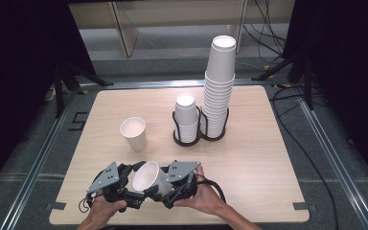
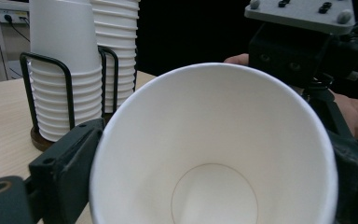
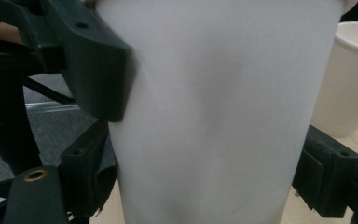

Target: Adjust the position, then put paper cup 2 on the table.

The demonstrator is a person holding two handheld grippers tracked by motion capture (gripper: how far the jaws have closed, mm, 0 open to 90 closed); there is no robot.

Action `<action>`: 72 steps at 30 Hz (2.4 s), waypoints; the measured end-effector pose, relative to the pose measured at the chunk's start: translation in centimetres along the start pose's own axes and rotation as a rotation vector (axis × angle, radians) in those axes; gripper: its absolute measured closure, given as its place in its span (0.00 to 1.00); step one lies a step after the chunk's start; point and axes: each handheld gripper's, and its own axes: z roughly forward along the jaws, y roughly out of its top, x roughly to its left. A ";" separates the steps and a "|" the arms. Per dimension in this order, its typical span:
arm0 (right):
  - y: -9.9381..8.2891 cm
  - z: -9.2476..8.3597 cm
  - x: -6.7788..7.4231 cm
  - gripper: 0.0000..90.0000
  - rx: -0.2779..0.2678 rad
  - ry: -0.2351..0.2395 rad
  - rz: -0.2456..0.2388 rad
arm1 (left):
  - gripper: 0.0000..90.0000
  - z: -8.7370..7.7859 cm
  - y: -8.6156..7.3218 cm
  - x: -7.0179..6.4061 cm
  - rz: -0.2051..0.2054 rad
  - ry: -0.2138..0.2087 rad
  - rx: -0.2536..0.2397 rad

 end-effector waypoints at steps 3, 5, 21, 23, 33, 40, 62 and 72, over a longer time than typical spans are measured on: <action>-0.2 -0.1 -0.1 0.19 0.003 0.007 0.017 | 0.10 0.0 0.0 -0.1 0.003 -0.002 -0.002; -0.4 -0.2 -0.2 0.17 0.008 0.003 0.025 | 0.10 -0.1 0.1 0.0 0.014 0.000 -0.006; -2.7 -3.7 -1.8 0.19 0.089 -0.085 0.083 | 0.11 -1.9 0.5 1.8 0.043 0.182 0.031; -2.8 -4.1 -1.9 0.20 0.084 -0.095 0.086 | 0.11 -2.0 0.5 2.0 0.056 0.203 0.038; -3.4 -5.5 -2.5 0.21 0.090 -0.139 0.114 | 0.11 -2.9 0.4 3.2 0.086 0.335 0.106; -4.0 -6.8 -3.1 0.21 0.093 -0.202 0.149 | 0.11 -3.2 0.1 4.1 0.087 0.398 0.133; -5.9 -9.6 -4.0 0.22 0.106 -0.309 0.237 | 0.11 -4.5 -0.4 6.0 0.059 0.514 0.203; -5.9 -9.7 -4.1 0.22 0.108 -0.310 0.234 | 0.11 -4.9 -0.9 6.5 0.048 0.542 0.241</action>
